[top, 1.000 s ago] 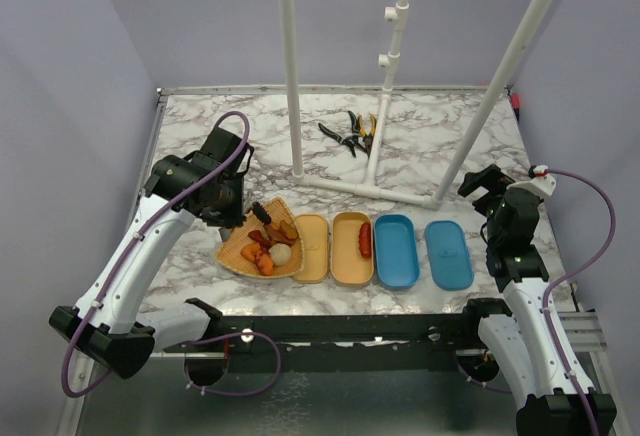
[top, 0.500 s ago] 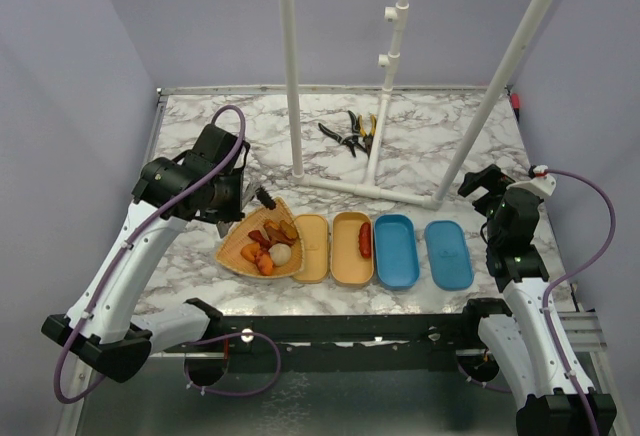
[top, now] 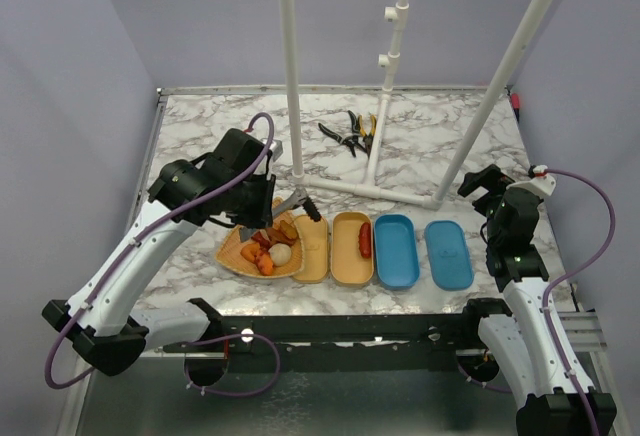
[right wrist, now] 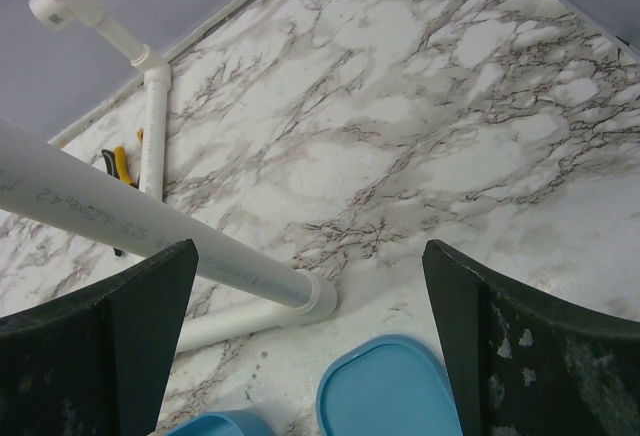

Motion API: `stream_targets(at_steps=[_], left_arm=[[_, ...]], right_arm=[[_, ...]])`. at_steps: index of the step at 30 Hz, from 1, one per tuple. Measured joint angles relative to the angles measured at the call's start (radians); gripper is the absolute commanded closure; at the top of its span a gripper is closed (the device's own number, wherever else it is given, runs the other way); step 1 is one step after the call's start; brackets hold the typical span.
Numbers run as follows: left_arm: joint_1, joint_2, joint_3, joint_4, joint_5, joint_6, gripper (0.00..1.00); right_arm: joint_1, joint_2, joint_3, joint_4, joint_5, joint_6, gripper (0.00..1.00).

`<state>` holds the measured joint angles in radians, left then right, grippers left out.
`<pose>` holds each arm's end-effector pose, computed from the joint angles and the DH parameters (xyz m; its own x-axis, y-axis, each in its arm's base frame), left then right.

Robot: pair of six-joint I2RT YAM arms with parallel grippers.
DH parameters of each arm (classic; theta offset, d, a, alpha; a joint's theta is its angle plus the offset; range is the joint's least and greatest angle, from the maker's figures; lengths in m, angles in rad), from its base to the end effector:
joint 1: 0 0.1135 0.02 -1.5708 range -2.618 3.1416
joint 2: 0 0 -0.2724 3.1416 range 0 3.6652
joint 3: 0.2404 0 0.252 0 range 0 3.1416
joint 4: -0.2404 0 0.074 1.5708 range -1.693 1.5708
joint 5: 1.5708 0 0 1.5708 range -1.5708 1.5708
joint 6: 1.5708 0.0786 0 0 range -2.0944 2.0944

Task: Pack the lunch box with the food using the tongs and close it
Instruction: Pick up the fake food from the plate, then place the fake food in the packing box.

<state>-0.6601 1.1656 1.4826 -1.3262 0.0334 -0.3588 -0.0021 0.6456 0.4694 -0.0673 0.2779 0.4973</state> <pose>0.1625 -0.1294 0.3680 -0.8462 0.2126 -0.4887 0.3522 0.9113 -0.2135 0.1990 -0.0220 0.2575 -0.0839 0.4589 -0.8845 0.3508 0.8444 0.4049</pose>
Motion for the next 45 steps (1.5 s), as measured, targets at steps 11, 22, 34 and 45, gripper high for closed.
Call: stream_targets(at_steps=[11, 22, 34, 45], left_arm=[[-0.107, 0.073, -0.030, 0.107, 0.079, 0.037, 0.90], [-0.187, 0.122, -0.083, 0.165, 0.132, 0.084, 0.90], [-0.206, 0.187, -0.086, 0.190, 0.130, 0.137, 0.90], [-0.206, 0.215, -0.086, 0.223, 0.088, 0.182, 0.88]], right_arm=[[0.000, 0.018, 0.000, 0.000, 0.000, 0.000, 0.00], [0.000, 0.018, 0.000, 0.000, 0.000, 0.000, 0.00], [0.000, 0.026, 0.000, 0.000, 0.000, 0.000, 0.00], [0.000, 0.026, 0.000, 0.000, 0.000, 0.000, 0.00]])
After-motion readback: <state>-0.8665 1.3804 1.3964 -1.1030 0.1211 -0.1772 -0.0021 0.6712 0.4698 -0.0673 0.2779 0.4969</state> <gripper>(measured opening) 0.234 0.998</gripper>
